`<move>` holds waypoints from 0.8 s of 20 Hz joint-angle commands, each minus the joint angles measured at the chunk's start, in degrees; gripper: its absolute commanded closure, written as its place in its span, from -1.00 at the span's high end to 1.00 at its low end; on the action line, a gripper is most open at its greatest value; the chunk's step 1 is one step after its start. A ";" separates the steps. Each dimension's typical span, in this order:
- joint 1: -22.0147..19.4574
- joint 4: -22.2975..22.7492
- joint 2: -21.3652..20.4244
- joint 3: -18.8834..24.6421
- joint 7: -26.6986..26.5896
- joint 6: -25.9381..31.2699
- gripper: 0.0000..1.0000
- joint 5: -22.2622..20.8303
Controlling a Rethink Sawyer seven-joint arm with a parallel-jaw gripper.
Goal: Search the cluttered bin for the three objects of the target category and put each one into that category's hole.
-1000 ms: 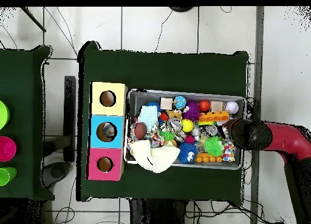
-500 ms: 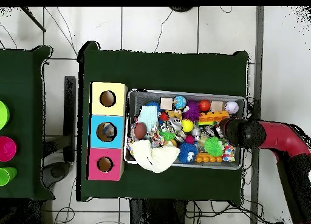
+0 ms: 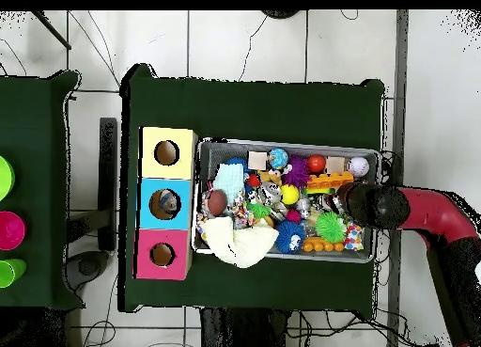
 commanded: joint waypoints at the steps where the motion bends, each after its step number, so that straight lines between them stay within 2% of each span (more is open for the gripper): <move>1: 1.15 -2.78 1.41 2.18 -17.89 5.11 1.00 -1.77; 10: 0.63 -4.02 -0.02 2.61 -21.41 7.60 1.00 -1.64; 16: -0.86 -6.36 1.29 2.83 -24.97 8.43 1.00 -1.69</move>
